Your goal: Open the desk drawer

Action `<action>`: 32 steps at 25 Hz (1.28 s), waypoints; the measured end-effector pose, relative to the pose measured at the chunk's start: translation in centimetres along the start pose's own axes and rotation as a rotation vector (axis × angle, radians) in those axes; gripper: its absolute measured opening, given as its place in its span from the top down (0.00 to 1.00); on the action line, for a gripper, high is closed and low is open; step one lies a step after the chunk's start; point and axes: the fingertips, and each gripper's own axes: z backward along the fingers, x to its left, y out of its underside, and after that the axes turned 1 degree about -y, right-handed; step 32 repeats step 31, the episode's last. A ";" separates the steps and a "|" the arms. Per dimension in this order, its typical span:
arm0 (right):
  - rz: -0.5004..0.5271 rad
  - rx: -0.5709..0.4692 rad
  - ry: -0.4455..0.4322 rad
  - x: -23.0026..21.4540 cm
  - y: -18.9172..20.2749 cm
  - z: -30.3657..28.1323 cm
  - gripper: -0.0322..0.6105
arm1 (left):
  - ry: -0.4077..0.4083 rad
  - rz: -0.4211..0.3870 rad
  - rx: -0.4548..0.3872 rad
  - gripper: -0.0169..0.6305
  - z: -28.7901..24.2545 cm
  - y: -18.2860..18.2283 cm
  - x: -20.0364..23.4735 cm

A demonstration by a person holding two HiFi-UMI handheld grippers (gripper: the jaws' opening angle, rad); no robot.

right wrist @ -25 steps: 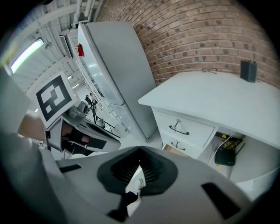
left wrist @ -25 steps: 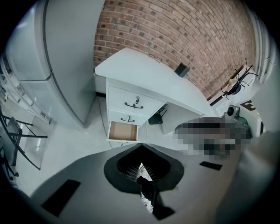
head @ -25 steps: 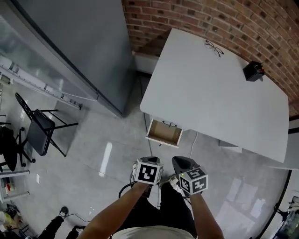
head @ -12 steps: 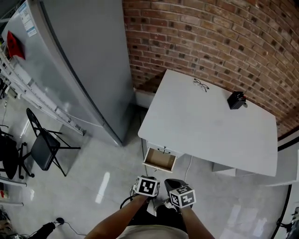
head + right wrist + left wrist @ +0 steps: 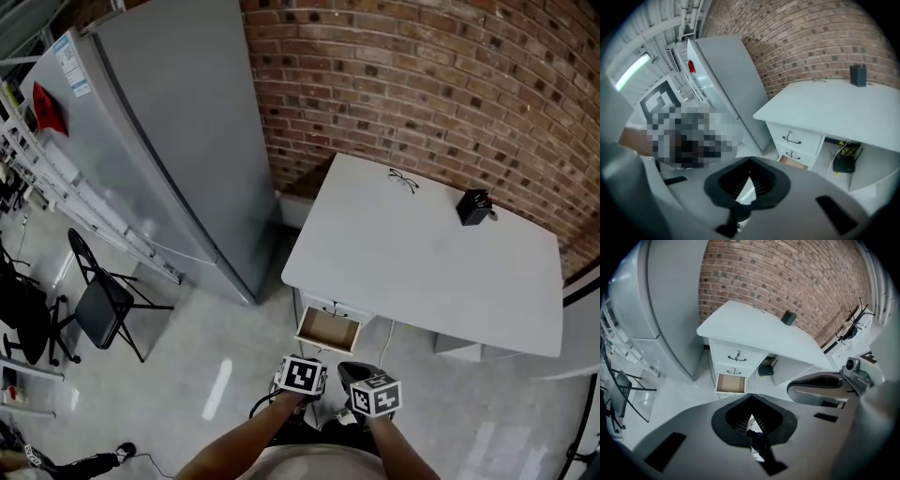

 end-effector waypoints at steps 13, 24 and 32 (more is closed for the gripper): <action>0.026 0.039 -0.001 0.1 -0.3 -1.3 0.93 | -0.030 0.035 0.037 0.96 -0.6 0.4 2.6; 0.045 0.042 0.005 0.2 -1.3 -1.6 0.93 | -0.028 0.030 0.036 0.96 -0.6 0.3 2.8; 0.039 0.061 -0.006 0.1 -0.3 -1.9 0.93 | -0.028 0.037 0.043 0.96 -0.8 0.4 2.9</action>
